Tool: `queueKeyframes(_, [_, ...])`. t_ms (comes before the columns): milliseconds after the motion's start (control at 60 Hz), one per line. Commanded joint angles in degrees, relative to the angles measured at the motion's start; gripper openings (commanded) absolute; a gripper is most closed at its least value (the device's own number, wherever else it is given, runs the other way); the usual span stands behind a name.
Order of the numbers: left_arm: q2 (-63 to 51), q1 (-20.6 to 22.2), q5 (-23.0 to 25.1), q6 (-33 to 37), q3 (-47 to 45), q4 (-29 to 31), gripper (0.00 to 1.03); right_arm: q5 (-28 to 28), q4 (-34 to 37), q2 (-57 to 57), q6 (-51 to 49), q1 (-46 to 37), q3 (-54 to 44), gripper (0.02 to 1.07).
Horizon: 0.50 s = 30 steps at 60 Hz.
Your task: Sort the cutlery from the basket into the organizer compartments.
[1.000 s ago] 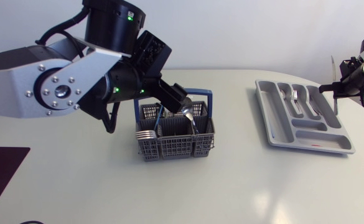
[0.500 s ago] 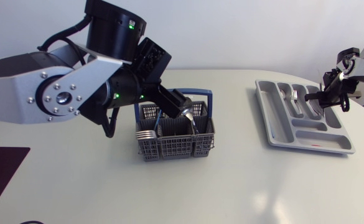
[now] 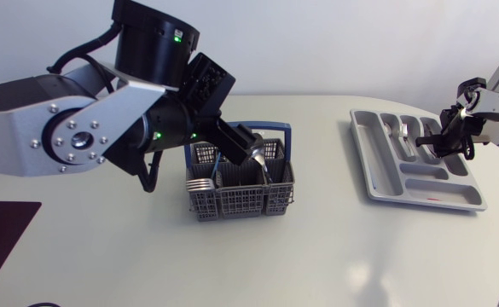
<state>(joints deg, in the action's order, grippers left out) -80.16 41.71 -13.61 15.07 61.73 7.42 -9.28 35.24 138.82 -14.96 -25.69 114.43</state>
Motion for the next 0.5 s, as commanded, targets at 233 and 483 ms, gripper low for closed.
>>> queueKeyframes(233, [1.76, 0.74, -0.02, 2.42, -2.85, 0.05, 0.98, -0.30, -6.59, -6.81, 0.46, -0.59, -9.58, 0.81])
queueKeyframes(483, [5.72, 0.30, 0.69, 6.46, -7.86, 0.23, 0.98, 1.81, -15.47, -23.69, -2.09, 2.05, -27.33, 0.88])
